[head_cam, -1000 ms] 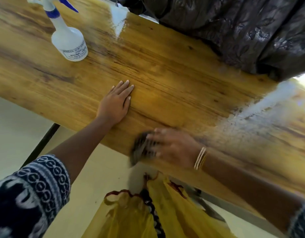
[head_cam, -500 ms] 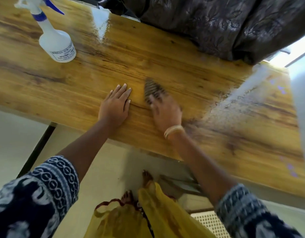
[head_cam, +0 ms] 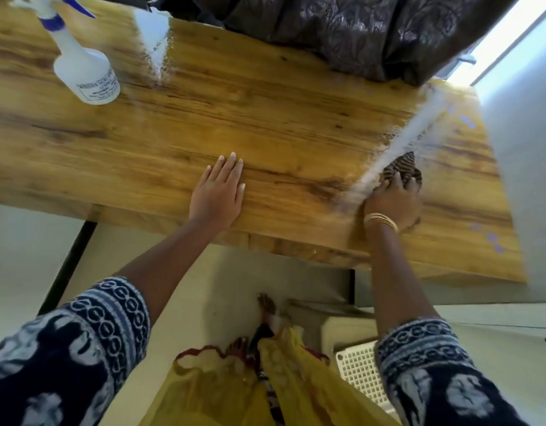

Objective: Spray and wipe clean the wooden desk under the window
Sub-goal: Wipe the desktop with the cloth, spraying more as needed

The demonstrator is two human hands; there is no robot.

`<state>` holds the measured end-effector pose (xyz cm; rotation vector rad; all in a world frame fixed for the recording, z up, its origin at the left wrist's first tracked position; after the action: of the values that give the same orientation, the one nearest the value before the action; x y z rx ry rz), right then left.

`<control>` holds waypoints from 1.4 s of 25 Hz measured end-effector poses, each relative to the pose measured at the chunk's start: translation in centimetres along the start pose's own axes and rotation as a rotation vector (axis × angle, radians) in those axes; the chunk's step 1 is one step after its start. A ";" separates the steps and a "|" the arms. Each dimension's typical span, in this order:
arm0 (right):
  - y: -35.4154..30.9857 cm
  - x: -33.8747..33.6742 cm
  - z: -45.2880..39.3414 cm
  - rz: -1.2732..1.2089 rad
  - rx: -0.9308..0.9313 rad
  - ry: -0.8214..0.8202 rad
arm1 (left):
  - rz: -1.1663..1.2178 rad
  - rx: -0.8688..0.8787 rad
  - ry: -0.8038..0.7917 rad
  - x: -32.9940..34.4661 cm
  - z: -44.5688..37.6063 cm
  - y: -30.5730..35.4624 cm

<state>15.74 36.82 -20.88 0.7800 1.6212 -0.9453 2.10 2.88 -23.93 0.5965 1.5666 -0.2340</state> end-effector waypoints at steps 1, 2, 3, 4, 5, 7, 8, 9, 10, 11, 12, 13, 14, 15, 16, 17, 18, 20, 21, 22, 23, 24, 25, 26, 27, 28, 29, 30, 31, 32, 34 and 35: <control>-2.0 0.0 1.7 0.010 -0.018 0.000 | -0.019 -0.006 -0.006 0.0 0.2 0.3; -5.0 0.1 4.0 -0.023 -0.129 -0.010 | -0.028 -0.005 -0.012 0.0 0.3 0.4; -8.5 0.2 7.0 -0.073 -0.308 -0.014 | -0.034 0.006 -0.015 0.0 0.4 0.5; -11.7 0.6 10.6 -0.092 -0.501 -0.028 | -0.039 0.020 -0.013 0.0 0.4 0.5; -13.9 1.0 14.5 -0.089 -0.681 -0.052 | -0.041 0.035 -0.009 -0.1 0.5 0.4; -14.2 1.0 18.0 -0.128 -0.847 -0.096 | -0.032 0.053 -0.019 -0.3 0.6 0.4; -12.8 0.6 16.9 -0.167 -0.830 -0.106 | -0.024 0.057 -0.023 -0.4 0.6 0.4; -10.8 0.3 14.8 -0.177 -0.770 -0.083 | -0.016 0.058 -0.022 -0.5 0.7 0.5; -8.0 -0.1 12.3 -0.166 -0.671 -0.064 | -0.009 0.058 -0.016 -0.6 0.6 0.5; -4.6 -0.4 9.4 -0.146 -0.538 -0.033 | -0.005 0.058 -0.018 -0.7 0.6 0.6; -0.8 -0.7 6.8 -0.125 -0.382 -0.015 | -0.006 0.056 -0.027 -0.6 0.6 0.6; 2.7 -1.1 4.7 -0.118 -0.240 0.004 | -0.012 0.056 -0.036 -0.6 0.7 0.7; 5.1 -1.3 3.4 -0.113 -0.118 0.024 | -0.017 0.054 -0.036 -0.5 0.7 0.7; 6.1 -1.4 2.9 -0.104 -0.015 0.042 | -0.017 0.047 -0.031 -0.6 0.6 0.7; 5.7 -1.4 3.1 -0.090 0.077 0.045 | -0.019 0.043 -0.027 -0.8 0.4 0.8; 4.0 -1.3 4.0 -0.064 0.112 0.039 | -0.036 0.051 -0.024 -1.0 0.2 1.0; 0.9 -1.2 5.3 -0.056 0.054 0.027 | -0.069 0.067 -0.018 -1.2 -0.1 1.3; -7.4 -0.7 9.2 -0.095 -0.265 0.016 | -0.137 0.089 0.014 -1.7 -0.9 1.7; -11.2 -0.3 11.5 -0.118 -0.445 0.005 | -0.145 0.086 0.028 -1.9 -1.4 1.9; -13.8 0.4 13.2 -0.127 -0.602 -0.020 | -0.138 0.080 0.042 -2.1 -1.8 2.1; -15.4 1.0 13.3 -0.144 -0.724 -0.039 | -0.127 0.075 0.050 -2.0 -2.5 2.2; -15.9 1.5 11.8 -0.171 -0.796 -0.054 | -0.110 0.077 0.053 -1.9 -3.1 2.3; -15.5 1.6 9.1 -0.188 -0.806 -0.039 | -0.094 0.086 0.054 -1.6 -3.8 2.4; -14.3 1.7 5.5 -0.186 -0.750 -0.017 | -0.081 0.095 0.050 -1.3 -4.6 2.5; -12.3 1.9 1.4 -0.170 -0.640 0.003 | -0.068 0.100 0.045 -1.0 -5.6 2.7; -9.6 2.0 -2.9 -0.148 -0.498 0.020 | -0.053 0.100 0.038 -0.7 -6.8 3.0; -6.3 2.1 -6.8 -0.142 -0.355 0.031 | -0.034 0.096 0.031 -0.4 -8.2 3.3; -3.2 2.2 -10.0 -0.147 -0.227 0.045 | -0.012 0.088 0.021 -0.1 -9.6 3.6; -0.6 2.2 -12.4 -0.153 -0.105 0.070 | 0.009 0.076 0.008 0.3 -11.1 3.7; 1.1 2.1 -13.9 -0.142 0.002 0.097 | 0.026 0.059 0.006 0.5 -12.4 3.8; 0.9 2.5 -15.0 -0.085 0.174 0.093 | 0.046 0.027 0.015 0.8 -15.4 3.6; -1.4 2.8 -14.6 -0.083 0.174 0.090 | 0.051 0.015 0.024 0.9 -16.7 3.6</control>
<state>7.24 49.05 -21.40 0.8899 1.6752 -1.1361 -10.51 14.34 -22.42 0.6523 1.5717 -0.2013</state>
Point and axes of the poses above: each hand's wrist, its own z-axis away from the middle knuckle, its own x-axis out of the palm, y = z × x, the point moved 8 cm from there along -z, towards the middle knuckle, and after that the axes turned 1 degree about y, right-handed, at the moved point
